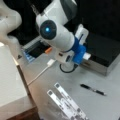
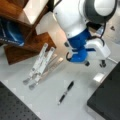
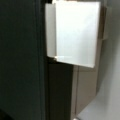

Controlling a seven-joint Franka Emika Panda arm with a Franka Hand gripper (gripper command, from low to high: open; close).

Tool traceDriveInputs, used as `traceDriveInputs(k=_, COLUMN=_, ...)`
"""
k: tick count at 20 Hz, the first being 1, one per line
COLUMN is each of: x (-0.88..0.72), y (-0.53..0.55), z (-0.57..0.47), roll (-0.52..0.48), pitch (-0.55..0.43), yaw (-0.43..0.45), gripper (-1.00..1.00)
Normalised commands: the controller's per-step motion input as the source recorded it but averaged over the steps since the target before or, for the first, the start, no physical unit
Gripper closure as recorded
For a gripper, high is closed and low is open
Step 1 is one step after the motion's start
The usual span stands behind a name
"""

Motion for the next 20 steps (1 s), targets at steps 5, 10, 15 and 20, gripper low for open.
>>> traceDriveInputs(k=5, x=-0.05, y=0.05, z=-0.21, roll=0.296, pitch=-0.16, yaw=-0.091, gripper=-1.0)
traceDriveInputs(k=10, x=0.0, y=0.0, z=-0.33, roll=0.273, pitch=-0.176, yaw=-0.128, gripper=-1.0)
traceDriveInputs(k=15, x=0.02, y=0.01, z=-0.33, roll=0.198, pitch=-0.143, yaw=-0.135, gripper=-1.0)
traceDriveInputs(k=20, x=0.03, y=0.04, z=-0.06, roll=0.265, pitch=-0.097, yaw=-0.076, gripper=-1.0)
